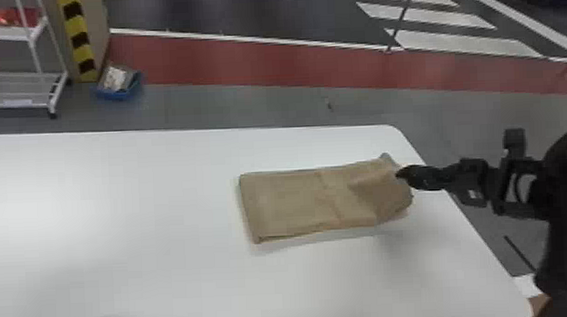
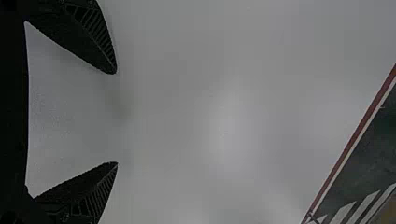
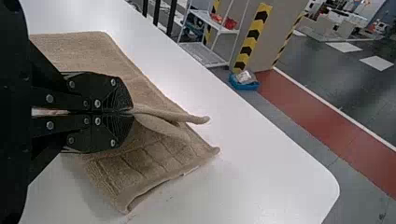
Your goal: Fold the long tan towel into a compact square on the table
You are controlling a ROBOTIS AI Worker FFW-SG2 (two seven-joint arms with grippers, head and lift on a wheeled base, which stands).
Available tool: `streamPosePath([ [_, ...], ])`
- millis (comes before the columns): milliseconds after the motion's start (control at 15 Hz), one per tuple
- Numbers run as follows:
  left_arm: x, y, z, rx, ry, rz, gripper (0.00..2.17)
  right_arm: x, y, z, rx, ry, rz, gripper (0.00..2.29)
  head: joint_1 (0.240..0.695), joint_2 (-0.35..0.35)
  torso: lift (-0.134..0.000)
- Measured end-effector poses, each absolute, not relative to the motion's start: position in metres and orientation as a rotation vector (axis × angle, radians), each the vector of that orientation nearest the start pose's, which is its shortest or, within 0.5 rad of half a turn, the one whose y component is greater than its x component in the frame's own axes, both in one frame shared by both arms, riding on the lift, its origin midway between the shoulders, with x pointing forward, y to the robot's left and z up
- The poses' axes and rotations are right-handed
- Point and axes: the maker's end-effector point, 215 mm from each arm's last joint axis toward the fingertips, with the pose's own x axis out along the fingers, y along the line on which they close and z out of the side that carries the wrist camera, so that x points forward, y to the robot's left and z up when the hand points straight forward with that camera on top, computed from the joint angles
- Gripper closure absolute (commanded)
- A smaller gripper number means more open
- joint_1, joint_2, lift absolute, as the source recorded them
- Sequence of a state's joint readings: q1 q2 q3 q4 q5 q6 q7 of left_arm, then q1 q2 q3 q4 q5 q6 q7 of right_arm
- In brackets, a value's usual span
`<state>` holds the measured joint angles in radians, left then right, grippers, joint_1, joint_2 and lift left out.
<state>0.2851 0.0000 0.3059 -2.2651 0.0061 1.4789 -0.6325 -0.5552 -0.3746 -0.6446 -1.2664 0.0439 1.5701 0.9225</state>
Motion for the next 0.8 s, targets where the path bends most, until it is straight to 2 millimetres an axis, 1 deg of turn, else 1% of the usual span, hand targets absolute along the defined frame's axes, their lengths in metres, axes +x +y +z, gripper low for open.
streamPosePath([
  [67, 0.346, 0.24, -0.471, -0.407, 0.981, -0.263, 0.09, 0.535, -0.45, -0.357, 0.92, 0.791, 0.184, 1.11, 0.695, -0.265, -0.125],
  [133, 0.346, 0.241, -0.47, -0.406, 0.979, -0.261, 0.09, 0.539, -0.454, -0.347, 0.914, 0.773, 0.189, 1.11, 0.695, -0.262, -0.125],
  [267, 0.346, 0.244, -0.47, -0.41, 0.975, -0.26, 0.09, 0.545, -0.469, -0.328, 0.89, 0.745, 0.175, 1.11, 0.695, -0.275, -0.125],
  [333, 0.345, 0.244, -0.469, -0.411, 0.974, -0.259, 0.09, 0.542, -0.475, -0.331, 0.878, 0.761, 0.157, 1.11, 0.695, -0.282, -0.125],
  [467, 0.344, 0.244, -0.469, -0.41, 0.972, -0.262, 0.09, 0.533, -0.475, -0.354, 0.886, 0.815, 0.13, 1.11, 0.695, -0.287, -0.125],
  [600, 0.343, 0.243, -0.469, -0.408, 0.973, -0.265, 0.09, 0.528, -0.473, -0.369, 0.891, 0.856, 0.11, 1.11, 0.695, -0.29, -0.125],
  [667, 0.341, 0.243, -0.47, -0.407, 0.975, -0.265, 0.09, 0.53, -0.47, -0.369, 0.891, 0.859, 0.113, 1.11, 0.695, -0.288, -0.125],
  [800, 0.34, 0.243, -0.471, -0.407, 0.976, -0.262, 0.09, 0.54, -0.467, -0.356, 0.892, 0.837, 0.133, 1.11, 0.695, -0.282, -0.125],
])
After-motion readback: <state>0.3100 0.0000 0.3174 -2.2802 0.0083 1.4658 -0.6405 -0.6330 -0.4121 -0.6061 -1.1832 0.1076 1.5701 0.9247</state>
